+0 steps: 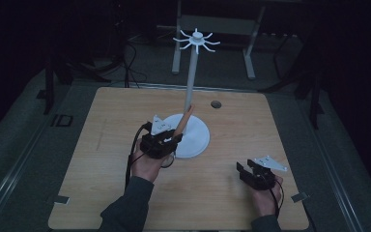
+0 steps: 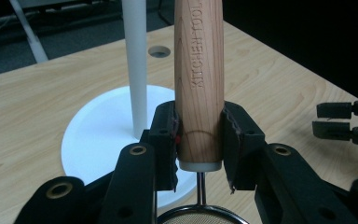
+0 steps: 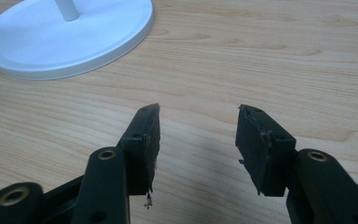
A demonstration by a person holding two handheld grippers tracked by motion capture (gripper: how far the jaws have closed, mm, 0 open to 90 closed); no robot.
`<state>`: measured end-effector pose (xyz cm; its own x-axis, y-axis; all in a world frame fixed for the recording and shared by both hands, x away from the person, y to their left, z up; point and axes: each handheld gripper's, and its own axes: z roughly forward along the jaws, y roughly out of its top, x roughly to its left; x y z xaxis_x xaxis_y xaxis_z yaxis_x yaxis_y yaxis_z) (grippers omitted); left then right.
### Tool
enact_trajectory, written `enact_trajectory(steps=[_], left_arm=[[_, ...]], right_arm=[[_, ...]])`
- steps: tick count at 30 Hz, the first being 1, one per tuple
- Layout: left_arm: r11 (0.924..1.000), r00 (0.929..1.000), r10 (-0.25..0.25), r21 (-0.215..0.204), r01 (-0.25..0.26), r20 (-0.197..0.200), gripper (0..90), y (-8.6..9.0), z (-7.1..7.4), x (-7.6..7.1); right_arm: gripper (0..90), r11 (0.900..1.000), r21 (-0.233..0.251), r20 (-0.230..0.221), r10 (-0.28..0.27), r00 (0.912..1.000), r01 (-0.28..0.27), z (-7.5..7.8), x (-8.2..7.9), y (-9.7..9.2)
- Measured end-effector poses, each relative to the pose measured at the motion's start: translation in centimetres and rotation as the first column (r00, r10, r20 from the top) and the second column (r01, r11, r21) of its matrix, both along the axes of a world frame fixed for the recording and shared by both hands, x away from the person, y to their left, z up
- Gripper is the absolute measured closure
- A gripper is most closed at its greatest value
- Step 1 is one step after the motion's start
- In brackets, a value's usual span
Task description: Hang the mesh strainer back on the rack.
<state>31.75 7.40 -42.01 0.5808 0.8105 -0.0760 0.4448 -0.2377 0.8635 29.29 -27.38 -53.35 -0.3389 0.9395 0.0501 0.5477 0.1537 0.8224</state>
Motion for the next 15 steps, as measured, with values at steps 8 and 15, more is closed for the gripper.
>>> enact_trajectory(steps=[8, 15], left_arm=[[0.9998, 0.9998, 0.008, -0.021, -0.007, 0.019, 68.4, 0.2, 0.7, -0.1], [0.9989, 0.9996, 0.011, -0.045, -0.01, 0.026, 68.4, 0.3, 1.2, 0.0]], right_arm=[[49.4, 1.0, 0.0, 0.0, -0.002, 1.0, 0.002, 0.0, 0.0, 0.0], [49.4, 1.0, 0.0, 0.0, -0.004, 1.0, 0.004, 0.0, 0.0, -0.1]])
